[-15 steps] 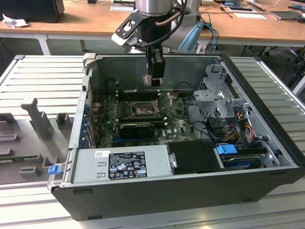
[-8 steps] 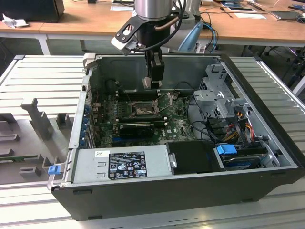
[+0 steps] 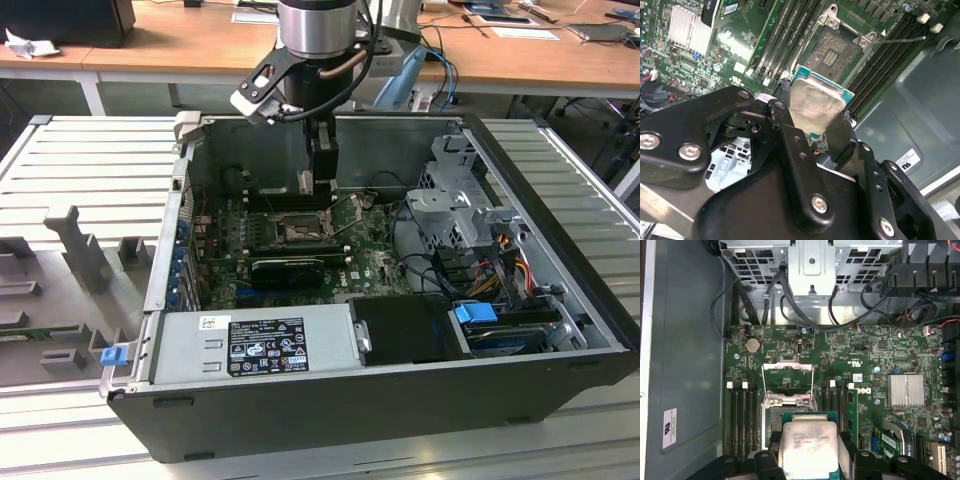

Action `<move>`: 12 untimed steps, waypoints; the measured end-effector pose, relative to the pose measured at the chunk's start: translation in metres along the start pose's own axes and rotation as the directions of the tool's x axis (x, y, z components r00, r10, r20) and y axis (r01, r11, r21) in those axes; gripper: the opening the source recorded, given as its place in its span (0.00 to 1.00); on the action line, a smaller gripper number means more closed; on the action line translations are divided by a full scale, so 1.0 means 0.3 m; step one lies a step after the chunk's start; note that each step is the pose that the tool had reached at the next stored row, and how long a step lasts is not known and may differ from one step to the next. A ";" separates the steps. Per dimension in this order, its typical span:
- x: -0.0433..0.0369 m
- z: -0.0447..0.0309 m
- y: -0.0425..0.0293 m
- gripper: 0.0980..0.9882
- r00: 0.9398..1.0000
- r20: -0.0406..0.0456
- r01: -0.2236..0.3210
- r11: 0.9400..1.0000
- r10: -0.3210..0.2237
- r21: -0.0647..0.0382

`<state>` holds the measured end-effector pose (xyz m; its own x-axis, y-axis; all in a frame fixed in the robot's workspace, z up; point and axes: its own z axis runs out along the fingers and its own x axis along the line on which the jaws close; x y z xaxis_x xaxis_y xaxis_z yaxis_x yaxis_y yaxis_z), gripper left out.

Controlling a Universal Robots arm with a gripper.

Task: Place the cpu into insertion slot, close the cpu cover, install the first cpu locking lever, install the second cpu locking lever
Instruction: 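Place the cpu into insertion slot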

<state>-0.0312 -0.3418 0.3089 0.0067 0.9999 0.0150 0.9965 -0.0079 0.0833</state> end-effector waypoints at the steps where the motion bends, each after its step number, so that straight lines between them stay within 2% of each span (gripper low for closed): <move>1: 0.000 0.005 -0.003 0.48 1.000 0.000 0.000 1.000 0.000 0.000; 4: 0.000 0.022 -0.012 0.48 1.000 0.000 0.000 1.000 0.000 -0.001; 6: -0.001 0.047 -0.026 0.48 1.000 0.000 0.000 1.000 0.000 -0.002; 12: -0.002 0.115 -0.033 0.48 1.000 0.000 -0.003 1.000 0.003 -0.002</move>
<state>-0.0381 -0.3417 0.2737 0.0095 0.9998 0.0150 0.9963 -0.0108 0.0848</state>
